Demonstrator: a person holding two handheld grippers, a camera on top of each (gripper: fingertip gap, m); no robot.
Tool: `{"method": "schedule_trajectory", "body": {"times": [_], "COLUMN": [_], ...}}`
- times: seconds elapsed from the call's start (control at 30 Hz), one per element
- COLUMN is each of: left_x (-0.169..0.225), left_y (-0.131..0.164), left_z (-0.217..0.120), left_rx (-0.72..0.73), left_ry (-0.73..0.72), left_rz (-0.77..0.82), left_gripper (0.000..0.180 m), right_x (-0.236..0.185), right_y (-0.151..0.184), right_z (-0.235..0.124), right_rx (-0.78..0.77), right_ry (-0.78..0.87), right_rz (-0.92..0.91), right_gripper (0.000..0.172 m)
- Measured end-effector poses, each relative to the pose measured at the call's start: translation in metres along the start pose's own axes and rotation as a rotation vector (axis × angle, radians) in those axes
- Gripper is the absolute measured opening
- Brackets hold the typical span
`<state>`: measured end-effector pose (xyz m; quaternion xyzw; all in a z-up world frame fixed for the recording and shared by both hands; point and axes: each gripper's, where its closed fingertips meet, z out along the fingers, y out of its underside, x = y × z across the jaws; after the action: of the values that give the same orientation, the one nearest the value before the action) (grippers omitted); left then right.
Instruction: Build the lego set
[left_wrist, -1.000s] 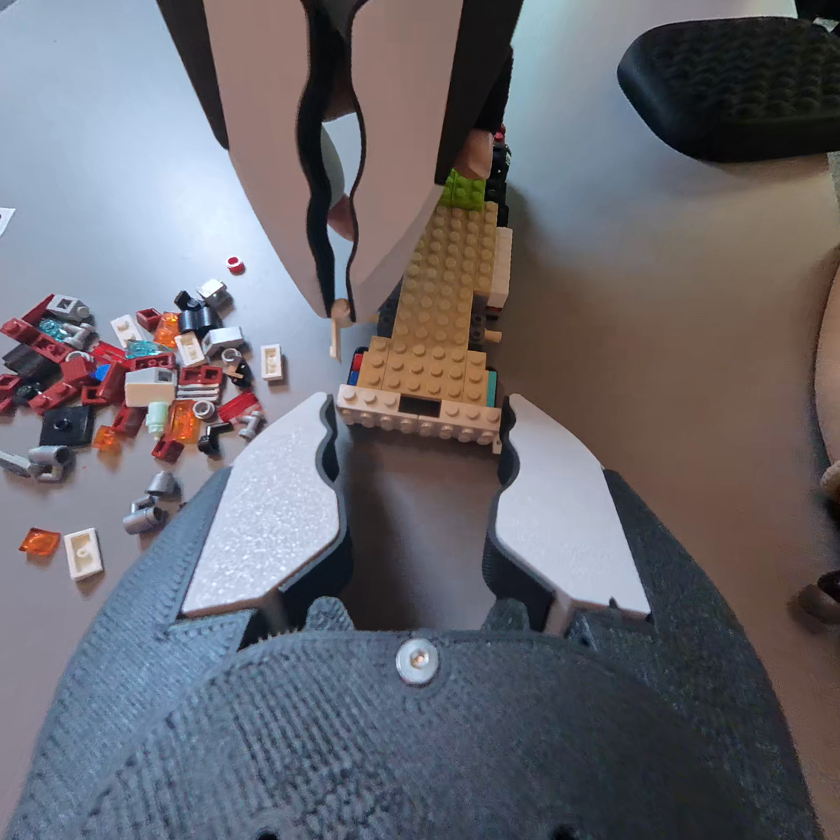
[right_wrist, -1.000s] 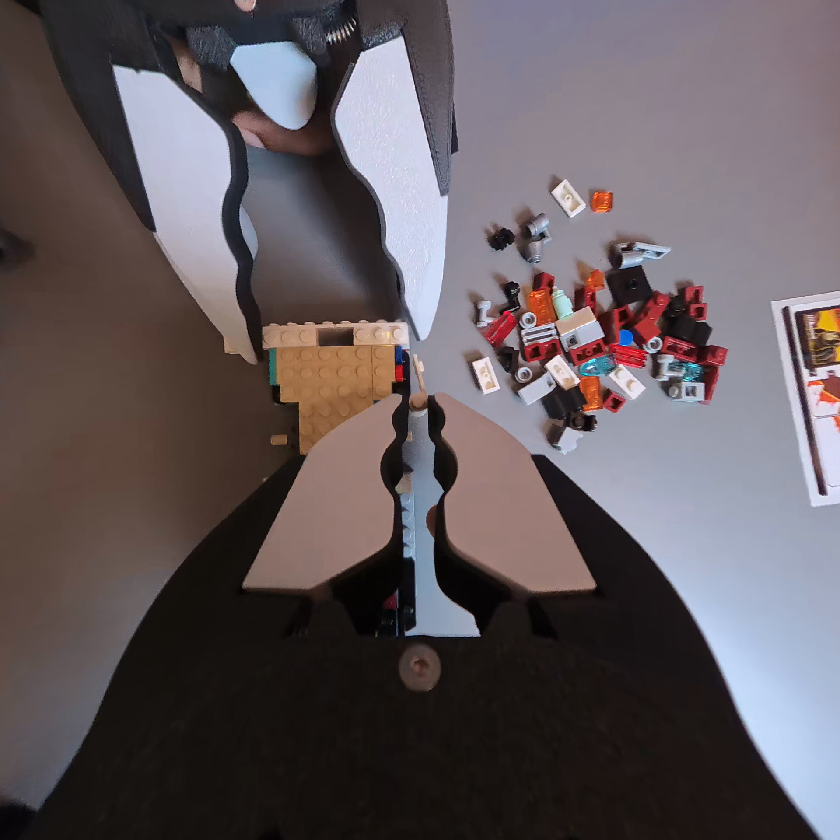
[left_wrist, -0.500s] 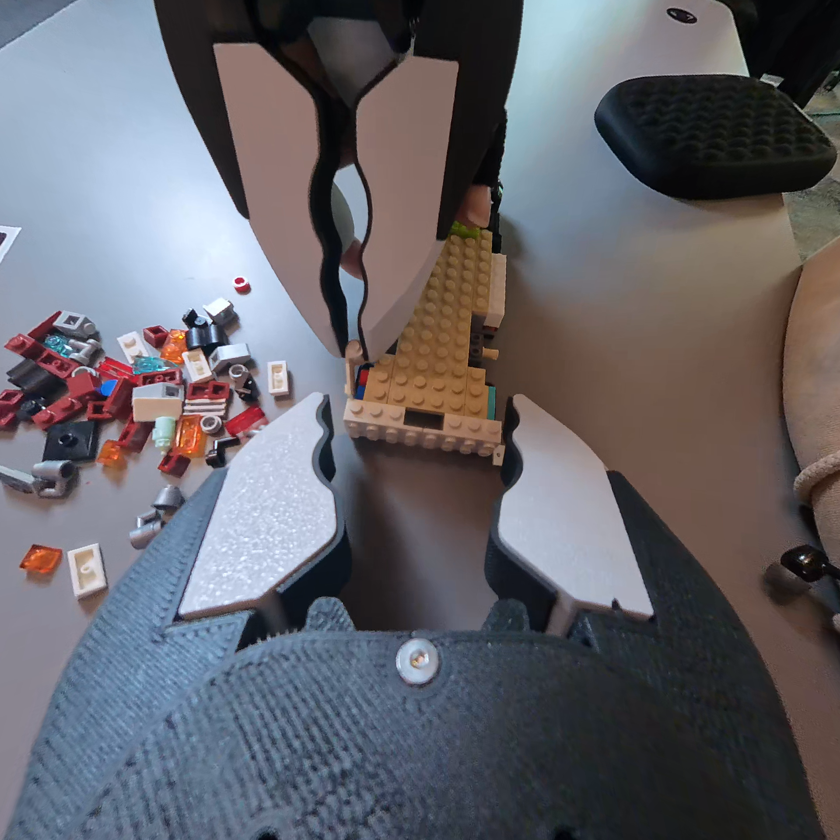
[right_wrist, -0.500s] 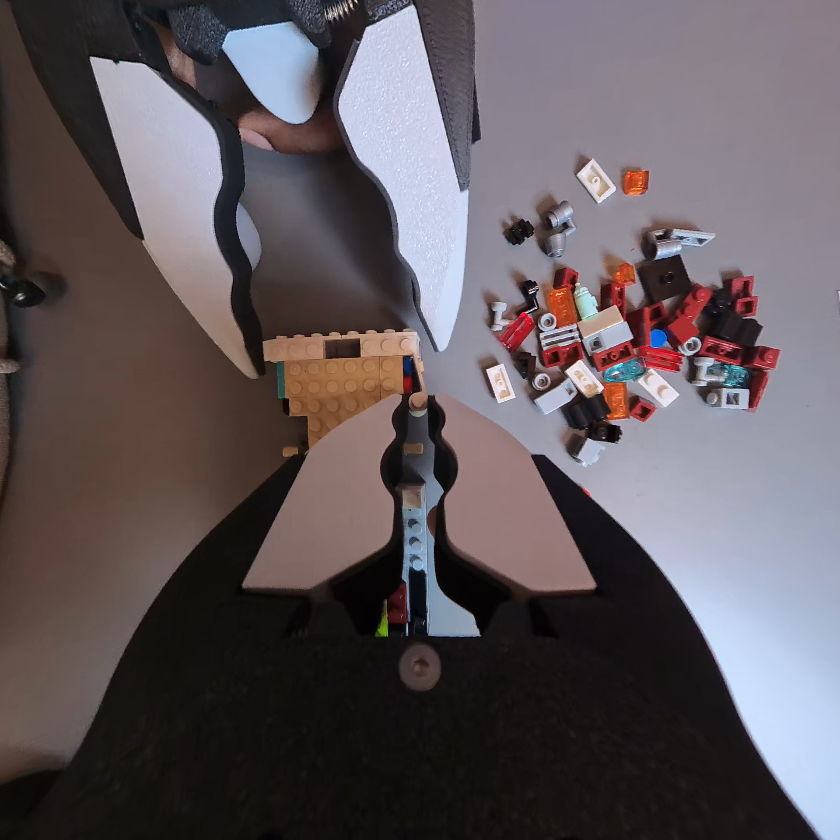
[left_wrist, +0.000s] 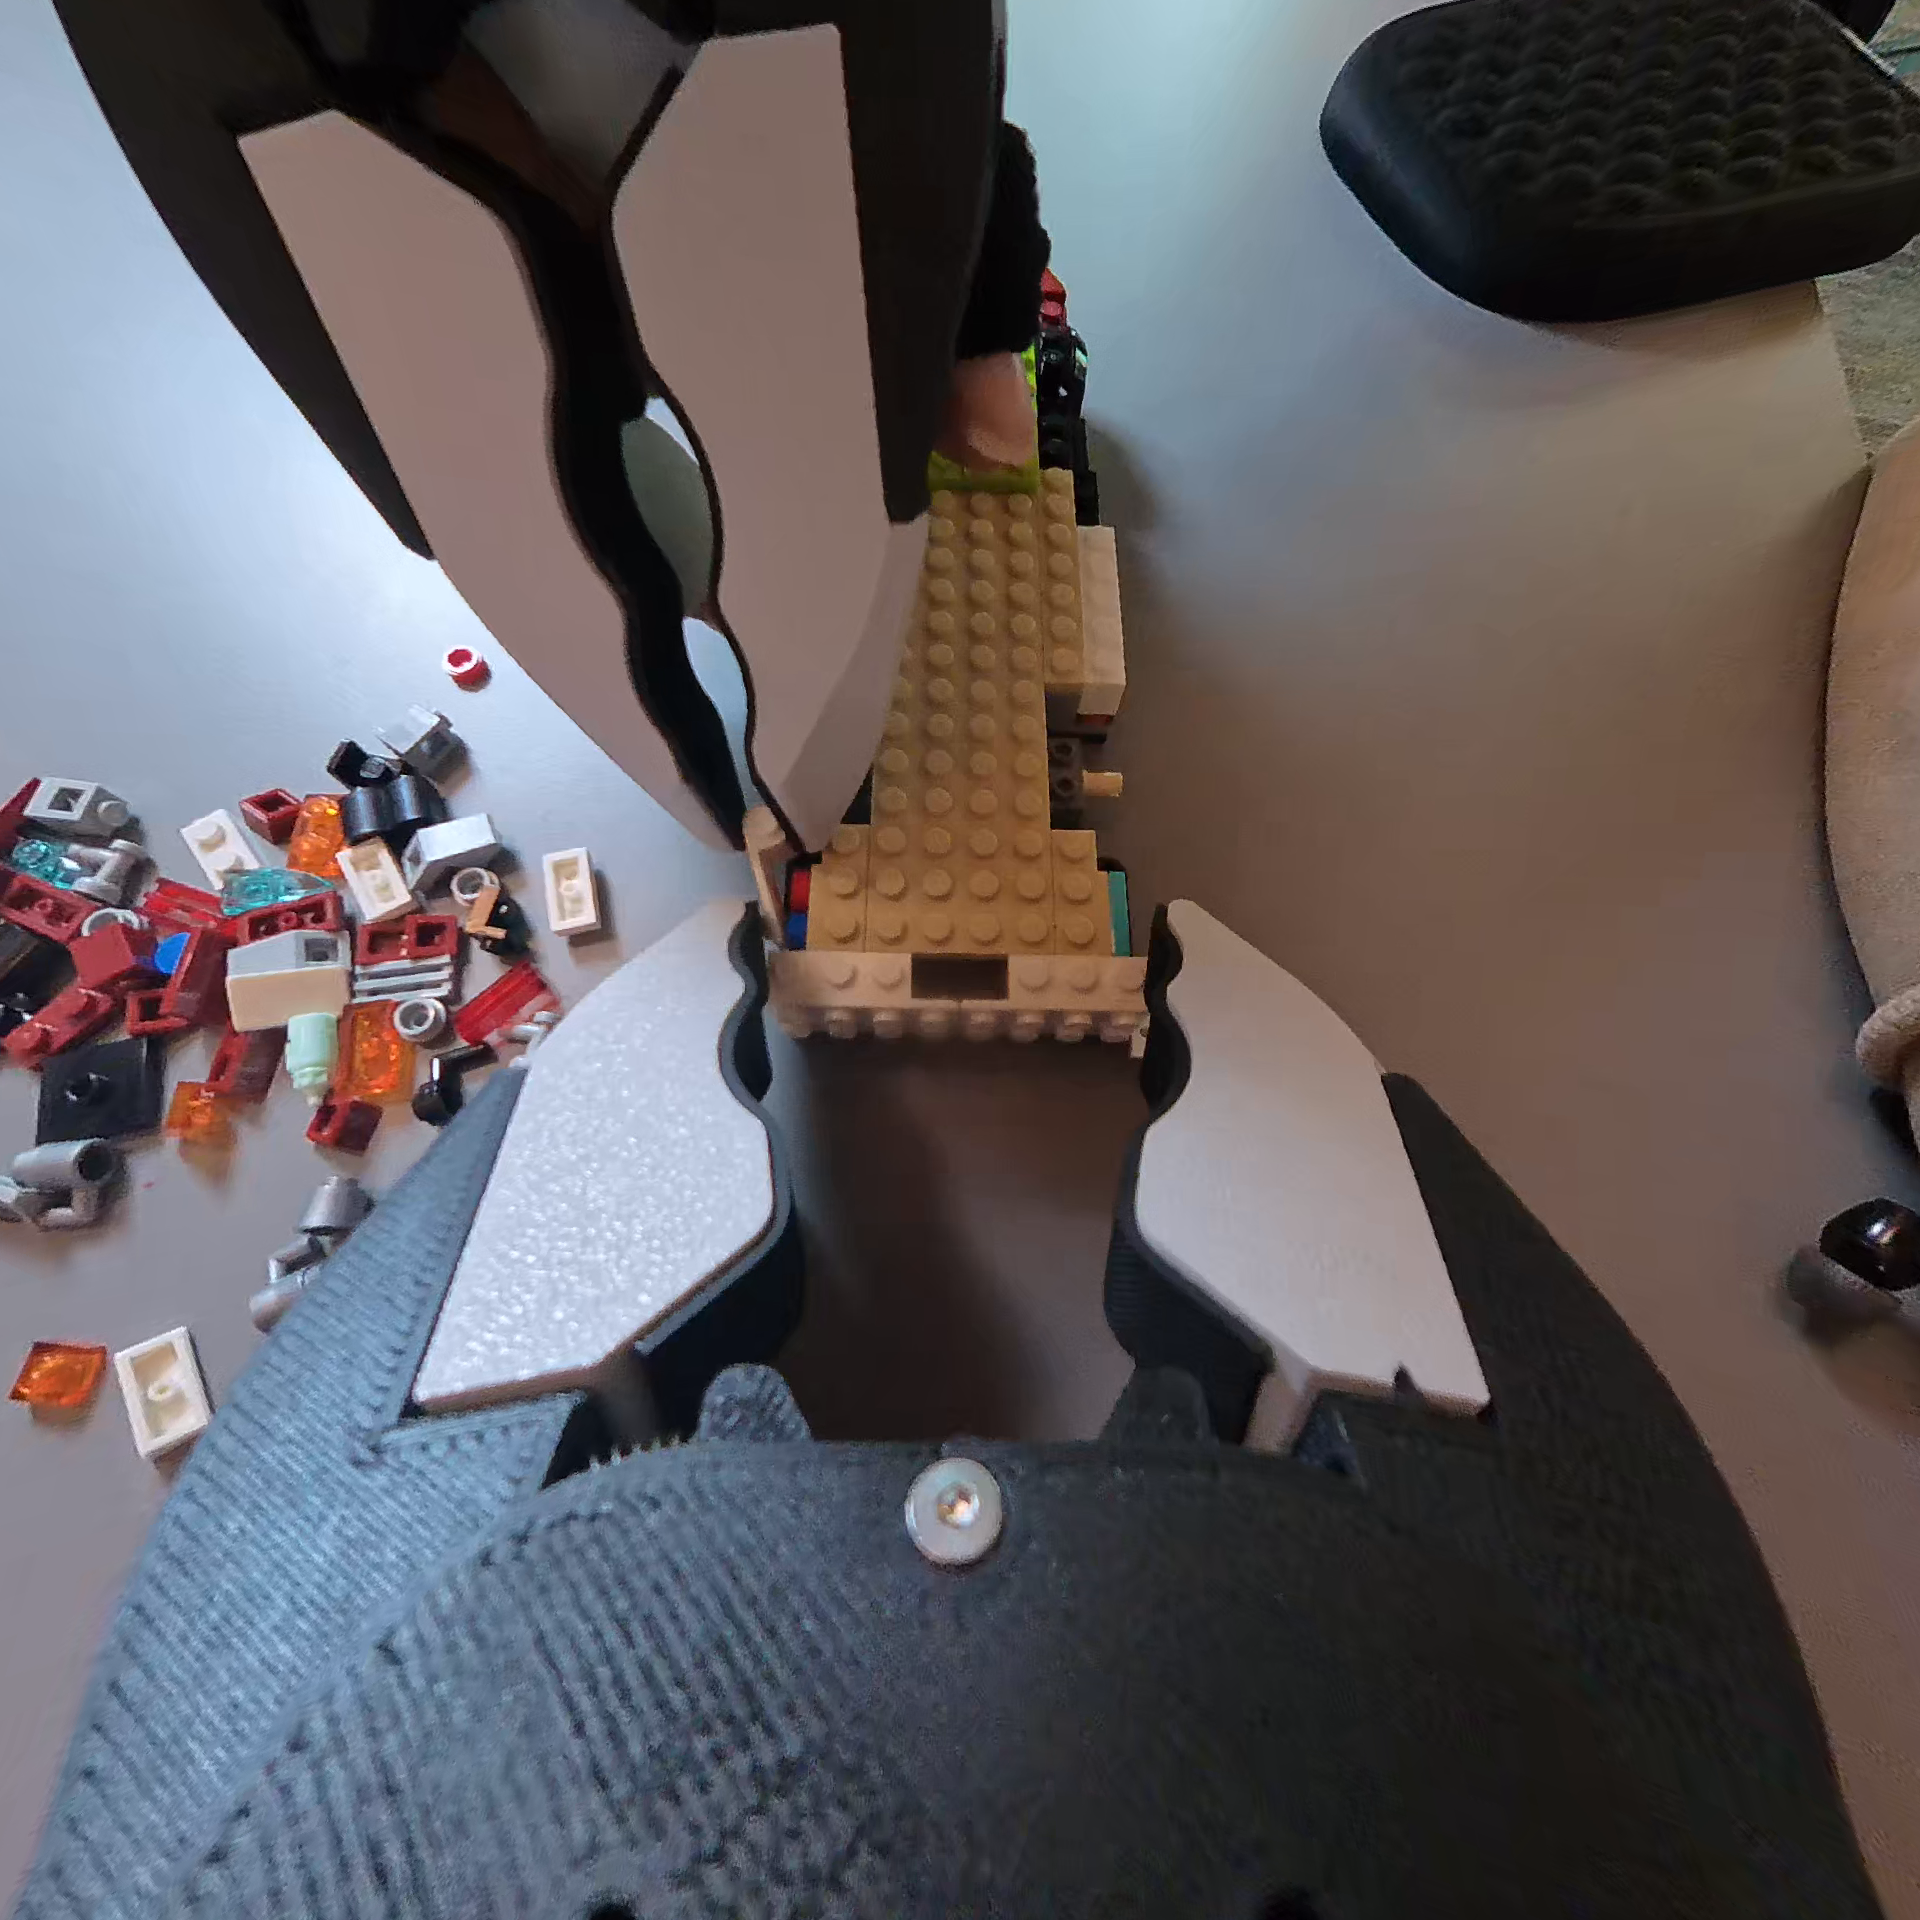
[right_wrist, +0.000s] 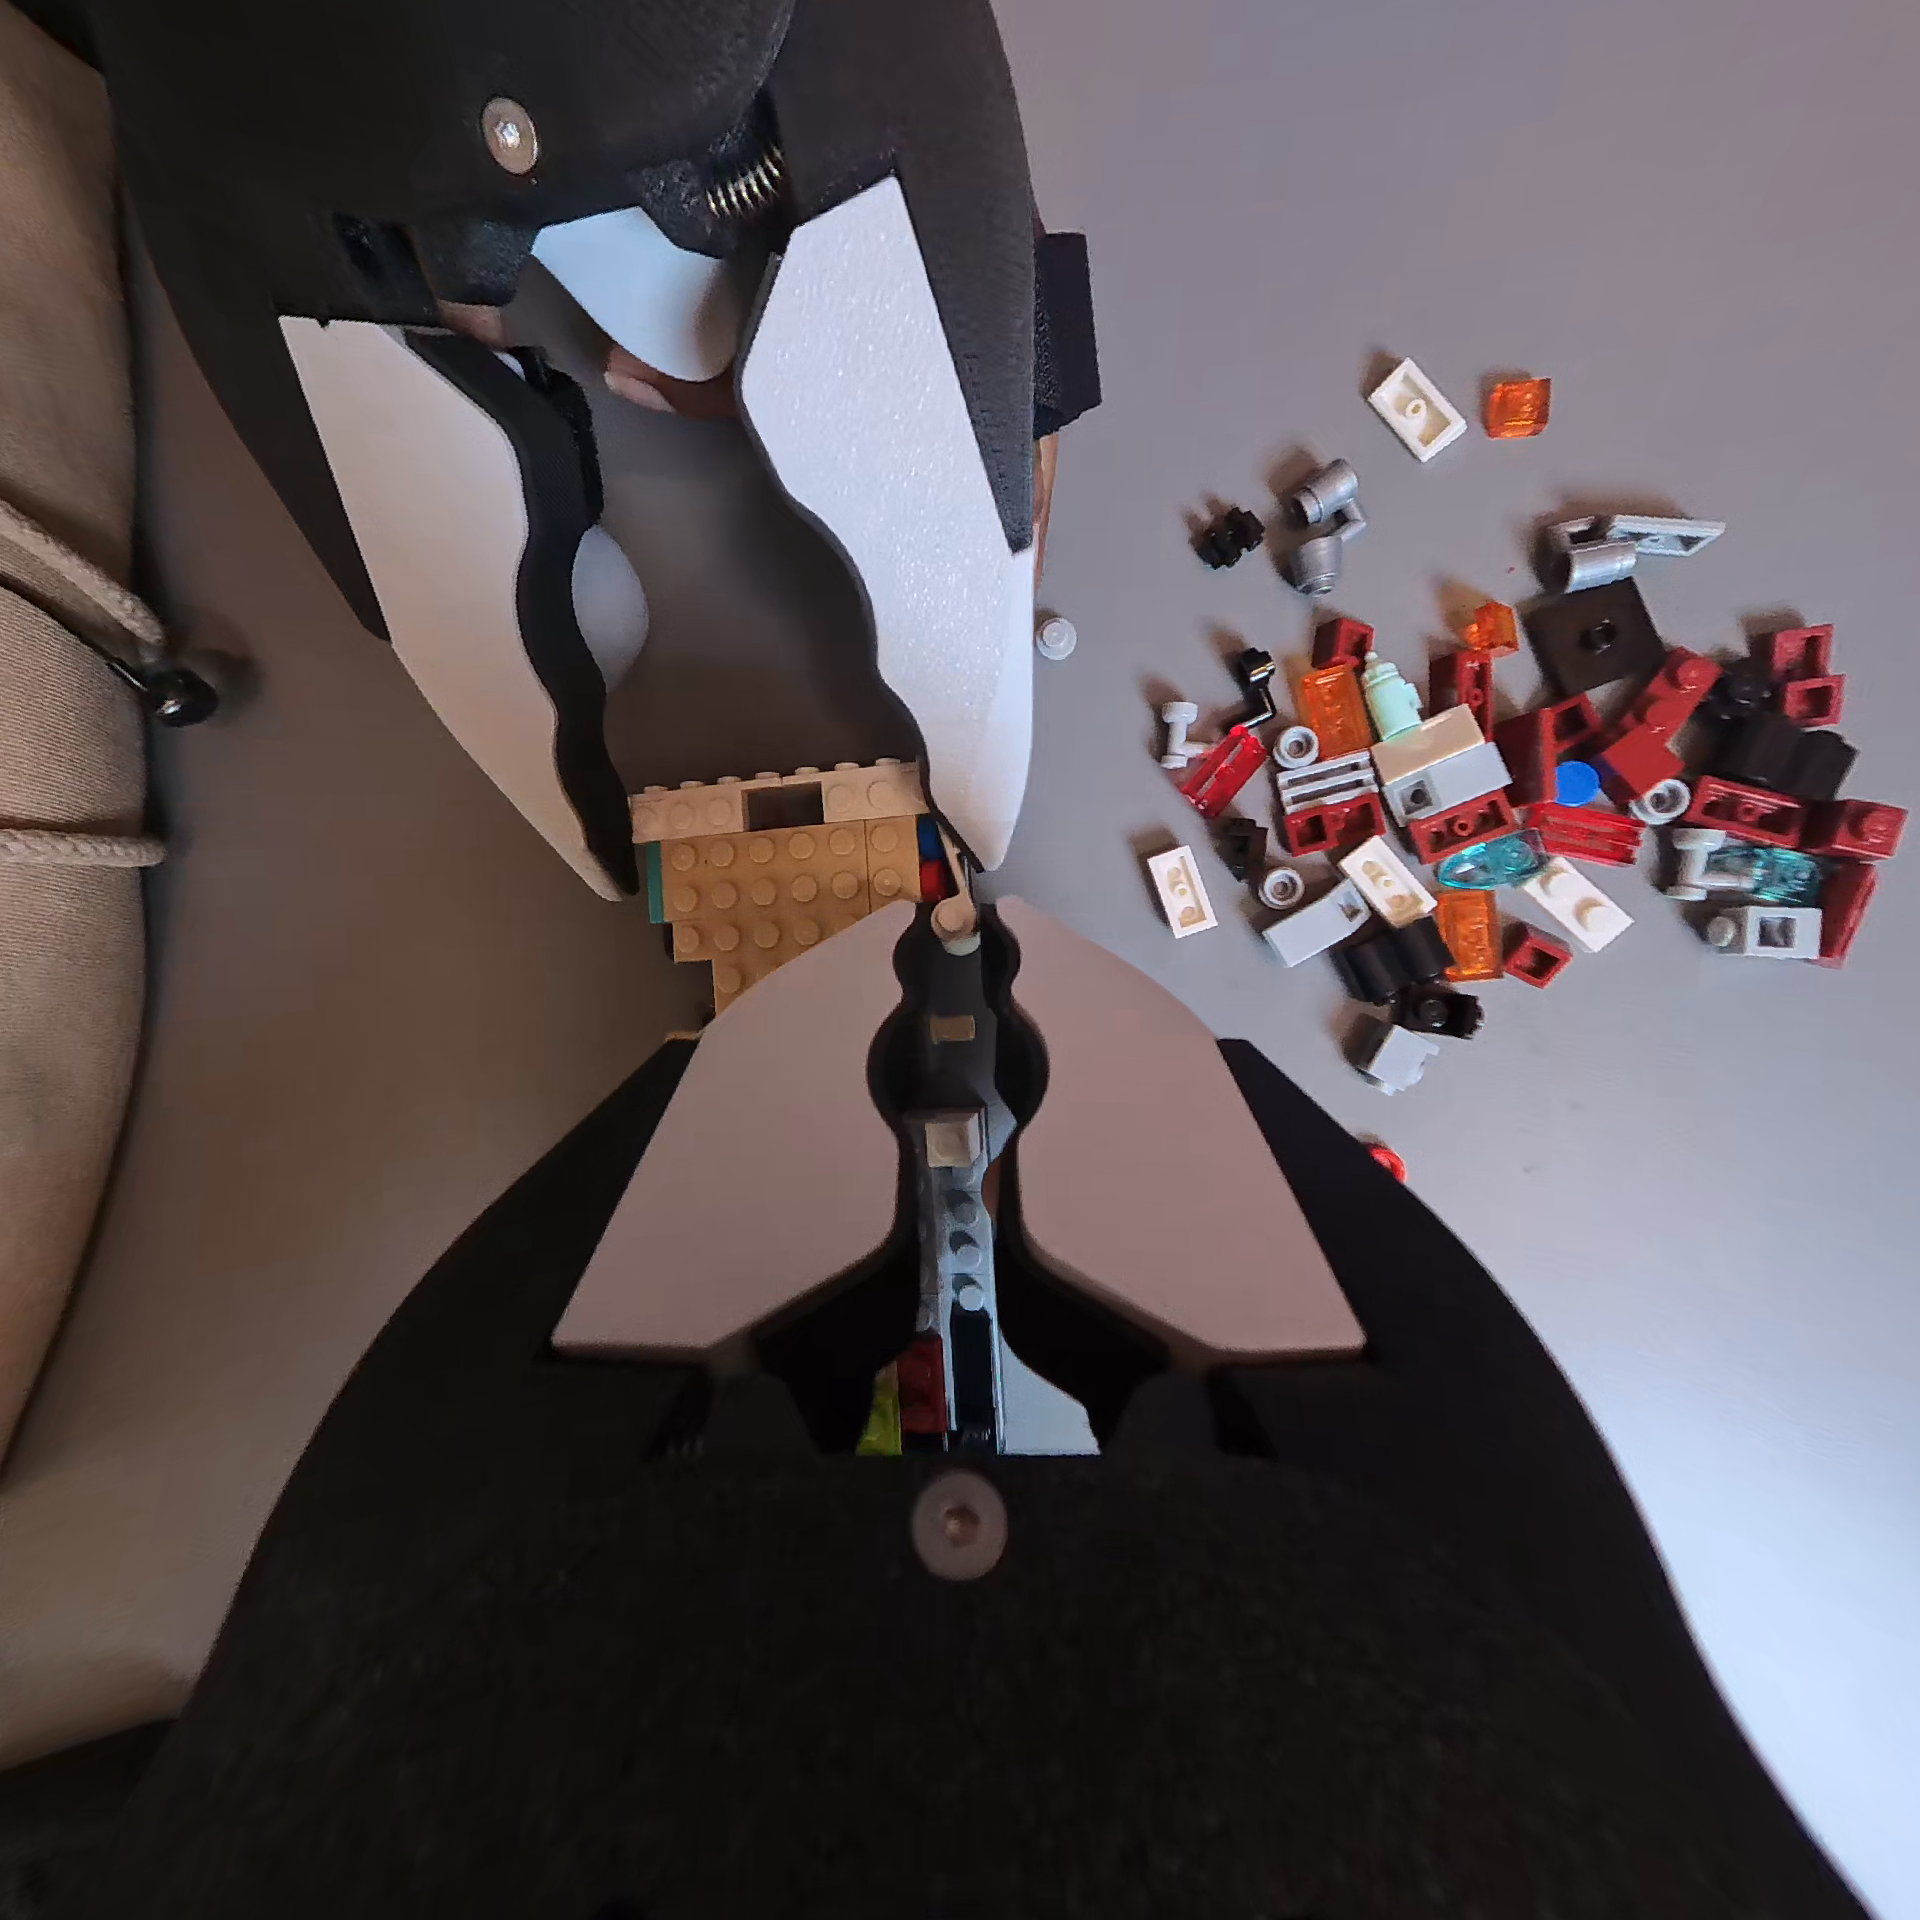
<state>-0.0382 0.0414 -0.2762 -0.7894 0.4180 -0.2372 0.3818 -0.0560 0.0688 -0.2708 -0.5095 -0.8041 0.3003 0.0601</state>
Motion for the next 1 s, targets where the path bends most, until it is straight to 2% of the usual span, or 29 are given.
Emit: {"method": "schedule_trajectory", "body": {"times": [0.2, 0.63, 1.0], "left_x": [0.0002, 0.0002, 0.0027], "left_y": [0.0007, 0.0010, 0.0012], "left_z": [-0.0010, -0.0014, -0.0013], "left_rx": [-0.003, 0.001, 0.005], "left_ry": [0.003, 0.003, 0.015], "left_rz": [-0.001, -0.001, 0.009], "left_gripper": [0.071, 0.071, 0.071], "right_x": [-0.0025, -0.0045, -0.0090], "right_y": [0.0012, 0.0036, 0.0021], "right_z": [-0.0036, 0.0009, 0.0037], "right_rx": [0.031, -0.028, -0.044], "right_ry": [-0.073, -0.116, -0.254], "right_rz": [0.031, -0.094, -0.015], "right_gripper": [0.013, 0.007, 0.012]}}
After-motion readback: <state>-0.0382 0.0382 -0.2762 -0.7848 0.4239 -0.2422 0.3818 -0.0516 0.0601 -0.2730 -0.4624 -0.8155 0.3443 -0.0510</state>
